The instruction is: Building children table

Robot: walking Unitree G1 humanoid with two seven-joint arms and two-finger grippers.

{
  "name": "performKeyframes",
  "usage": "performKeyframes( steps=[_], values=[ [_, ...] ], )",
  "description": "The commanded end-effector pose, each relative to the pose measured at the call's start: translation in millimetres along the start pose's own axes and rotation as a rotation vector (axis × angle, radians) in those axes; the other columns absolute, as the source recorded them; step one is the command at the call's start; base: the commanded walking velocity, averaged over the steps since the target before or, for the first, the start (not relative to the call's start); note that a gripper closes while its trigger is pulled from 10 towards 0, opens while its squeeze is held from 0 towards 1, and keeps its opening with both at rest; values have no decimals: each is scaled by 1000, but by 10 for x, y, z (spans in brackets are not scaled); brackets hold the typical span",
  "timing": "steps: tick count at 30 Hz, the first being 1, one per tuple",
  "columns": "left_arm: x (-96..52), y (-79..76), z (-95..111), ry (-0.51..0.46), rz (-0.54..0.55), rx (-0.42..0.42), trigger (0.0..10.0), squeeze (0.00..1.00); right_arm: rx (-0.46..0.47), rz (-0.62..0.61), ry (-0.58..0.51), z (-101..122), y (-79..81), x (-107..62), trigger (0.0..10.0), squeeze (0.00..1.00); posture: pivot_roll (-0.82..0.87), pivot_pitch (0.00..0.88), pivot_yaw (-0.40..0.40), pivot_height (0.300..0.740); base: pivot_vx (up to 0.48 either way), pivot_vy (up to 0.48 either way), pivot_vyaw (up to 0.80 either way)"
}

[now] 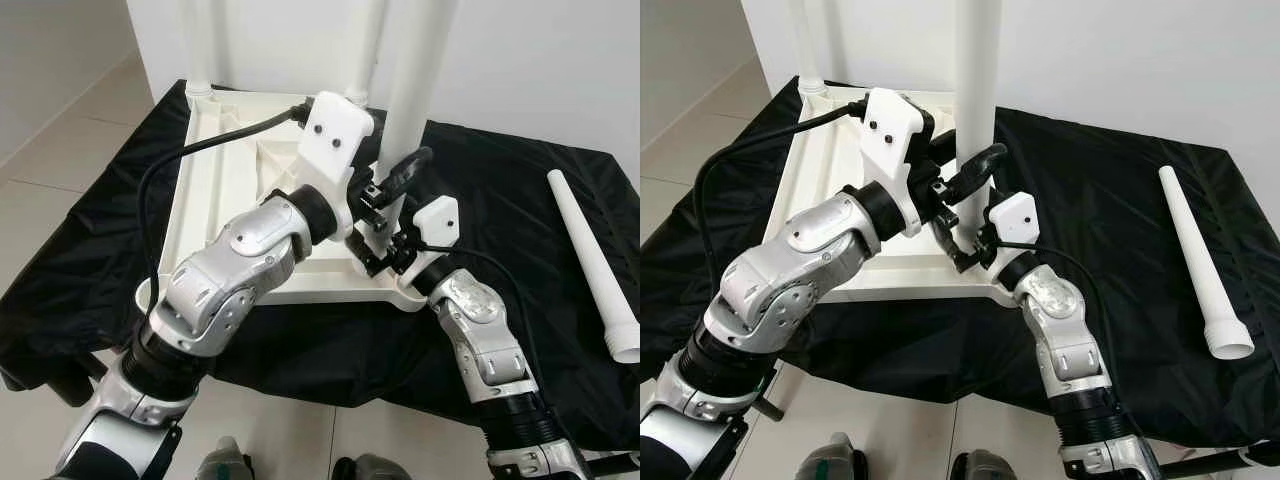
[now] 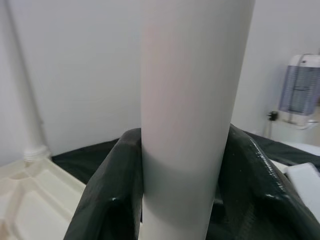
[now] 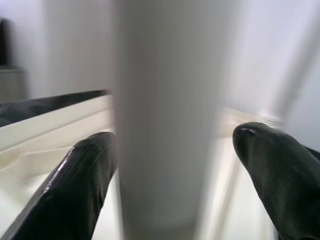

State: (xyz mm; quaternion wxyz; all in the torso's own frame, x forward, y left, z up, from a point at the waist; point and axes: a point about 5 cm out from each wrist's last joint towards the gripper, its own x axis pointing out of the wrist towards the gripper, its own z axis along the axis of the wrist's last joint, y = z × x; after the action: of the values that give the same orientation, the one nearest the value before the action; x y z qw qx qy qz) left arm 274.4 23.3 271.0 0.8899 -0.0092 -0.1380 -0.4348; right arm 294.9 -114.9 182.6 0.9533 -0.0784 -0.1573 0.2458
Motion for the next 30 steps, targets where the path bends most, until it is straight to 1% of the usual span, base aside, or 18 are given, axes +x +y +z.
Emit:
performKeyframes(
  steps=[1,3,4,5,7,8,9,11,12,14,18,23,24,25,26,27,28,30],
  values=[
    [26,52,77,-39,50,28,10000,0,-25,-76,1,45,-63,25,10000,0,54,0,-63,740,0,0,0],
    [33,74,89,-46,71,39,10000,0,-27,-123,-5,70,-65,56,10000,0,55,0,-64,740,0,0,0],
    [33,74,89,-46,71,39,10000,0,-27,-123,-5,70,-65,56,10000,0,55,0,-64,740,0,0,0],
    [41,89,93,-49,88,48,10000,0,-23,-155,-7,94,-55,81,10000,0,57,0,-65,740,0,0,0],
    [47,98,94,-50,97,53,10000,0,-20,-174,-8,108,-49,97,10000,0,57,0,-65,740,0,0,0],
    [57,113,95,-51,112,60,10000,0,-6,-209,-3,118,-43,116,10000,0,57,0,-67,740,0,0,0],
    [57,113,95,-51,112,60,10000,0,-6,-209,-3,118,-43,116,10000,0,57,0,-67,740,0,0,0],
    [76,137,102,-59,132,65,10000,0,16,-270,12,133,-23,161,10000,0,54,0,-67,740,0,0,0],
    [76,137,102,-59,132,65,10000,0,16,-270,12,133,-23,161,10000,0,54,0,-67,740,0,0,0],
    [90,144,114,-67,140,63,10000,0,27,-308,22,145,5,200,10000,0,53,0,-66,740,0,0,0],
    [100,142,122,-72,141,64,10000,0,36,-326,32,144,21,219,10000,0,54,0,-66,740,0,0,0],
    [133,124,151,-92,134,70,10000,0,35,-362,47,177,100,322,10000,0,55,0,-67,740,0,0,0],
    [133,124,151,-92,134,70,10000,0,35,-362,47,177,100,322,10000,0,55,0,-67,740,0,0,0],
    [140,121,154,-95,133,72,10000,0,31,-370,48,198,106,352,7725,0,57,0,-69,740,0,0,0],
    [140,121,154,-95,133,72,10000,0,31,-370,48,198,106,352,7725,0,57,0,-69,740,0,0,0],
    [146,117,158,-98,132,74,10000,0,27,-375,50,213,110,372,6784,0,57,0,-69,740,0,0,0],
    [151,116,160,-101,133,76,10000,0,15,-381,55,225,111,384,6627,0,57,0,-69,740,0,0,0],
    [153,116,163,-103,133,78,10000,0,6,-384,60,231,114,389,6627,0,57,0,-69,740,0,0,0]
  ],
)
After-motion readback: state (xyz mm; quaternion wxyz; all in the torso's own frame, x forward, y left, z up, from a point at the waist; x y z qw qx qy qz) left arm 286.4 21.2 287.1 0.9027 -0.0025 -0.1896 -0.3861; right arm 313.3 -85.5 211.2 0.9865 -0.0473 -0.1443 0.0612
